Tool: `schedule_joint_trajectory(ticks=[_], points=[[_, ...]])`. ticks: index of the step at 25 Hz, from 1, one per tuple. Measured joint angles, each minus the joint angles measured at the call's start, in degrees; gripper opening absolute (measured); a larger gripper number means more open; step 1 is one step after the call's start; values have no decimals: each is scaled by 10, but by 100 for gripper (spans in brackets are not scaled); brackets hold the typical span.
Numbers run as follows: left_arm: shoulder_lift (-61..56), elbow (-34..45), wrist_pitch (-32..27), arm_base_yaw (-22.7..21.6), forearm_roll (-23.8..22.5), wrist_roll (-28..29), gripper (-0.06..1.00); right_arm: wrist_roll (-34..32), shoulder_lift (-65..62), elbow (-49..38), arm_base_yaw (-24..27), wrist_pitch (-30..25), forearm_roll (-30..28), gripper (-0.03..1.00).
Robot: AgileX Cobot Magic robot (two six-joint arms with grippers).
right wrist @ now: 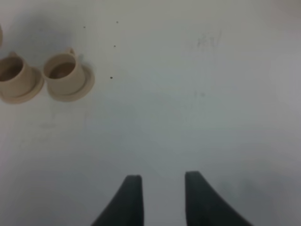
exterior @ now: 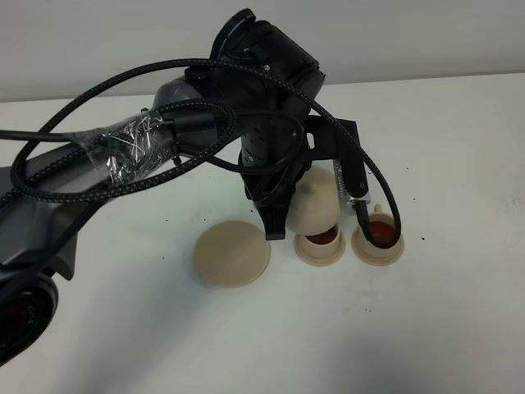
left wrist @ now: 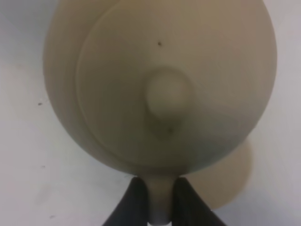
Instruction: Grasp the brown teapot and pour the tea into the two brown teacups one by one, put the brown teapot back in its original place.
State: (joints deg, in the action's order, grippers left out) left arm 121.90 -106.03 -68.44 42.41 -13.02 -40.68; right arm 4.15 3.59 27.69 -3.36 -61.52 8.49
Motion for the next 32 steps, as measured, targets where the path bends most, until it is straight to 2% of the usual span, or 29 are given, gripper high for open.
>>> schedule_joint_trajectory(ticks=[5, 13, 21, 25, 32], points=[[0, 0, 0, -12, 58, 9, 13, 0, 0, 0, 0, 0, 0, 24], [0, 0, 0, -12, 84, 10, 13, 0, 0, 0, 0, 0, 0, 24], [0, 0, 0, -12, 83, 10, 13, 0, 0, 0, 0, 0, 0, 24], [0, 0, 0, -12, 61, 15, 13, 0, 0, 0, 0, 0, 0, 24], [-14, 0, 0, -41, 59, 17, 13, 0, 0, 0, 0, 0, 0, 24]])
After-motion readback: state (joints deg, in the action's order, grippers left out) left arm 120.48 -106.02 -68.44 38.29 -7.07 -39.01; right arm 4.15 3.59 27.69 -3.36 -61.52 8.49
